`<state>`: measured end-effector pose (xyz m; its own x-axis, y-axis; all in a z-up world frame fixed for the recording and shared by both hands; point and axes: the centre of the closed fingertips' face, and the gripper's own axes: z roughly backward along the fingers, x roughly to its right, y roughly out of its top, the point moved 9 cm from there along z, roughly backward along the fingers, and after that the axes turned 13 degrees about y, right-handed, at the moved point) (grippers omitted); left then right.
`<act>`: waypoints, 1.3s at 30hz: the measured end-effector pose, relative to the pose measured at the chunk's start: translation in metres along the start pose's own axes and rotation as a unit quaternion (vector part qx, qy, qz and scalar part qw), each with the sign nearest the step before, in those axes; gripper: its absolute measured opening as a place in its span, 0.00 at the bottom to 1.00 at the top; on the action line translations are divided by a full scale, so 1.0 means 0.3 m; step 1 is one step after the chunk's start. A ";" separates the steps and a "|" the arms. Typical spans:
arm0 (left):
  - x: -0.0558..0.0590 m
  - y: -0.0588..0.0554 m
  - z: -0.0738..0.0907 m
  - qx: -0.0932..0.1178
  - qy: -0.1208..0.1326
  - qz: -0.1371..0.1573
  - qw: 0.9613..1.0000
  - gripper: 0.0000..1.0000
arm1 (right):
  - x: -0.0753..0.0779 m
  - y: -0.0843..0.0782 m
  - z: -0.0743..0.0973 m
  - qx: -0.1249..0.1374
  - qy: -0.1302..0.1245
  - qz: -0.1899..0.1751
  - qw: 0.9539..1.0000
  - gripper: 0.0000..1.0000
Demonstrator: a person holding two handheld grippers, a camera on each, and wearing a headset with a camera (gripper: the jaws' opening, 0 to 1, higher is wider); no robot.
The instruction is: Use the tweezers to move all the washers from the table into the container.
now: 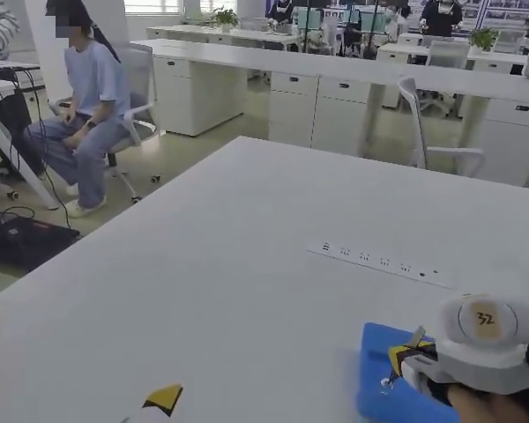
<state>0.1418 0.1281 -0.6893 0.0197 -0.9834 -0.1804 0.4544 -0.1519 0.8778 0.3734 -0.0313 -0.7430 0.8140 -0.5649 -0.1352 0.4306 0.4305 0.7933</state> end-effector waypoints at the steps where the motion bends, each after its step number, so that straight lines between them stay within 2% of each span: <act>1: 0.000 0.000 -0.002 0.000 0.000 0.000 1.000 0.94 | 0.004 -0.005 -0.003 -0.001 0.000 -0.002 1.000 0.02; 11: -0.006 -0.002 -0.010 -0.006 0.001 -0.001 1.000 0.93 | -0.002 -0.049 -0.033 -0.024 0.005 -0.005 1.000 0.02; 18: -0.008 0.004 -0.011 -0.003 0.000 -0.004 1.000 0.93 | -0.004 -0.070 -0.036 -0.033 0.009 -0.011 0.999 0.02; 30: -0.007 0.013 -0.005 0.001 -0.001 -0.011 1.000 0.93 | -0.006 -0.072 -0.034 -0.029 0.007 -0.021 0.999 0.03; 39: -0.007 0.011 0.006 0.004 0.003 -0.008 1.000 0.93 | -0.016 -0.049 -0.006 -0.012 0.004 -0.012 1.000 0.04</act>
<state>0.1416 0.1295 -0.6852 0.0181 -0.9802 -0.1974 0.4471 -0.1686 0.8785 0.3638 -0.0336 -0.7552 0.8058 -0.5705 -0.1590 0.4599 0.4336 0.7749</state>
